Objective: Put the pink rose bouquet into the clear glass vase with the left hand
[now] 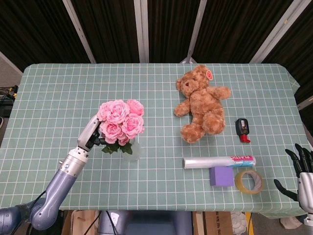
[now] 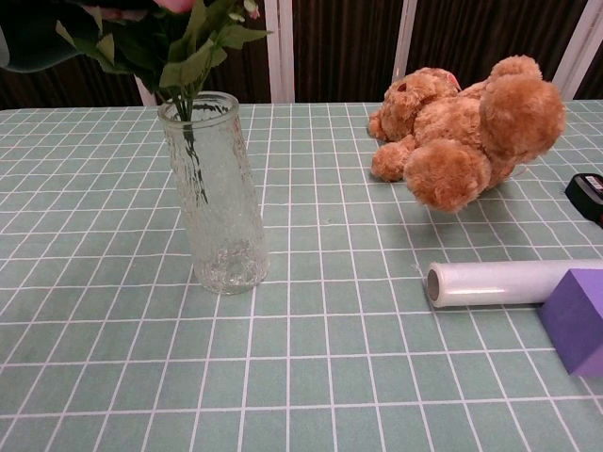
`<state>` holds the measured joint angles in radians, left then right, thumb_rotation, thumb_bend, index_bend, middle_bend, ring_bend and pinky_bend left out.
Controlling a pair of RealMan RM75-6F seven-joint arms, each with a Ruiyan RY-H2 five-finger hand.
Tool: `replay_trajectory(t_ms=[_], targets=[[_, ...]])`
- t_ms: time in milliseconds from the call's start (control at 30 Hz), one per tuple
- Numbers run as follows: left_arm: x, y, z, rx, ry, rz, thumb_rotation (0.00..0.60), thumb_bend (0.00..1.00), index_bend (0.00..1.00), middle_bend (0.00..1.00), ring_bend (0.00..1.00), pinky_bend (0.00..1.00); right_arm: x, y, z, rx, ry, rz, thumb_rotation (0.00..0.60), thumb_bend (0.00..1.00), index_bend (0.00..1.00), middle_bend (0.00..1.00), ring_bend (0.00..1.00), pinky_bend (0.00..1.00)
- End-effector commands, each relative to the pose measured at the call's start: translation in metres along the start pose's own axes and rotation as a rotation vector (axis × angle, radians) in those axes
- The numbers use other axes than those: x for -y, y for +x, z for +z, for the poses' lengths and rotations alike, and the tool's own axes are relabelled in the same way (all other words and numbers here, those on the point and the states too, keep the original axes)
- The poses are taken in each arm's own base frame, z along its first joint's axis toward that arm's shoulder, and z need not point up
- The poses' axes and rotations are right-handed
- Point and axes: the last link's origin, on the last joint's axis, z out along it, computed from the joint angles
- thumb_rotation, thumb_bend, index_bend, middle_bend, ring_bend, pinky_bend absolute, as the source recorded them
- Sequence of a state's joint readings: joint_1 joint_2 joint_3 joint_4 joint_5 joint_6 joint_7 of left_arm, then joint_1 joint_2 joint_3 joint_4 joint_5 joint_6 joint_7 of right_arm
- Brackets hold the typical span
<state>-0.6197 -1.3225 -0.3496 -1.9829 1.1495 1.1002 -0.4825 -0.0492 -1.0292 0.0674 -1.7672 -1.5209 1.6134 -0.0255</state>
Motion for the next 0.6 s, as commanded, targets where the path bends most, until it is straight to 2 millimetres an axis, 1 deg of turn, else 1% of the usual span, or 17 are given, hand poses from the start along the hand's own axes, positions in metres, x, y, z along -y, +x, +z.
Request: replay_trajectory(t_ms=[33,233,300,400,567,600], targets=[[0.004,-0.001,0.0,-0.001,0.007,0.016,0.6,0.49,0.36,0.32,0.31,0.49,0.0,0.0,0.0,0.001,0.001,0.001,0.6,0.22,0.17,0.06,0.0,0.0],[0.016,-0.003,-0.002,0.01,0.042,0.043,0.6,0.48,0.33,0.29,0.27,0.45,0.0,0.001,0.0,0.001,0.002,0.006,0.6,0.22,0.17,0.06,0.0,0.0],[0.018,-0.003,-0.003,0.028,0.05,0.051,0.6,0.46,0.31,0.26,0.24,0.41,0.0,0.001,-0.001,0.0,0.003,0.006,0.6,0.22,0.17,0.06,0.0,0.0],[0.019,-0.003,-0.005,0.064,0.053,0.067,0.6,0.42,0.26,0.21,0.17,0.33,0.0,0.001,-0.001,-0.001,0.002,0.006,0.6,0.22,0.17,0.06,0.0,0.0],[0.015,0.007,-0.013,0.097,0.047,0.101,0.6,0.38,0.21,0.16,0.12,0.27,-0.001,0.002,-0.001,-0.004,0.003,0.008,0.6,0.22,0.17,0.06,0.0,0.0],[0.012,0.013,-0.016,0.09,0.039,0.109,0.6,0.38,0.21,0.16,0.11,0.27,-0.001,0.003,-0.002,-0.005,0.003,0.009,0.6,0.22,0.17,0.06,0.0,0.0]])
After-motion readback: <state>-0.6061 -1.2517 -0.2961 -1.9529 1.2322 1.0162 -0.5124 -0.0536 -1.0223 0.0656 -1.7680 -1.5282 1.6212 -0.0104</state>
